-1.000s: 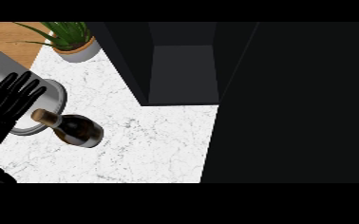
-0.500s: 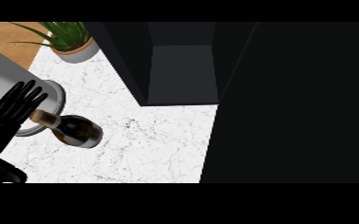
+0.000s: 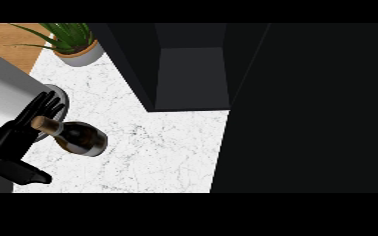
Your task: Pick up the wine, place it into the cabinet and close the cabinet
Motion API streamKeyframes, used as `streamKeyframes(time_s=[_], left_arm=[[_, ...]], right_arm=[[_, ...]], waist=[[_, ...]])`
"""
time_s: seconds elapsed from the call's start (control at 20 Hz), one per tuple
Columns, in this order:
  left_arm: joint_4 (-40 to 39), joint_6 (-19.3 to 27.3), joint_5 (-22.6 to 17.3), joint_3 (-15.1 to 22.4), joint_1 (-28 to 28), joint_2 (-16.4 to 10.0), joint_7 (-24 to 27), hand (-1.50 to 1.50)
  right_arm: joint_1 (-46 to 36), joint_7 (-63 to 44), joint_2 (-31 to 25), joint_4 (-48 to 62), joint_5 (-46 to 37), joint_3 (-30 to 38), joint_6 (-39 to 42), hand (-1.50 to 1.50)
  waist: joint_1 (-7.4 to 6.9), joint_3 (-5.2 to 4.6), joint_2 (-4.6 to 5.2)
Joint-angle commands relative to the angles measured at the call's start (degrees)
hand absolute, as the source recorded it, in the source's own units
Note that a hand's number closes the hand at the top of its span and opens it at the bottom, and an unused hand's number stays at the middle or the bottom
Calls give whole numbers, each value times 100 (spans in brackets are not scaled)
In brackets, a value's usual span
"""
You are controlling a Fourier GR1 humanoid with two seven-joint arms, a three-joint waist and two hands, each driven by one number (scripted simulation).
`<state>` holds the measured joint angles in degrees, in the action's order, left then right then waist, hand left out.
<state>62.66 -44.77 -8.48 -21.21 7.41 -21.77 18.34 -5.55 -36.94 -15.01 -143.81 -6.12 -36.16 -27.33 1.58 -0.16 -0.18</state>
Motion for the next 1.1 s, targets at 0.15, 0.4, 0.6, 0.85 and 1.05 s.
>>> streamKeyframes(time_s=[0.15,0.4,0.6,0.85,1.05], left_arm=[[-892,175,671,210,350,-19,1042,-150],[-1731,355,1054,401,409,-56,1775,-150],[-2718,267,1187,534,910,-133,2076,-150],[-3057,-322,999,620,967,-344,2124,-150],[-3210,-197,1096,808,1016,-229,2231,-150]], right_arm=[[102,-526,-282,-1086,-724,-174,-94,-150],[236,-90,-305,-911,-829,-485,-241,-150],[-51,-25,-434,-648,-363,-5,-152,-150],[65,197,-482,-502,-480,-293,-321,-150],[-1,-11,-602,-766,-392,-163,-365,-150]], waist=[[-3,-1,0],[14,-1,-1],[57,-8,40],[92,-11,30],[50,-9,22]])
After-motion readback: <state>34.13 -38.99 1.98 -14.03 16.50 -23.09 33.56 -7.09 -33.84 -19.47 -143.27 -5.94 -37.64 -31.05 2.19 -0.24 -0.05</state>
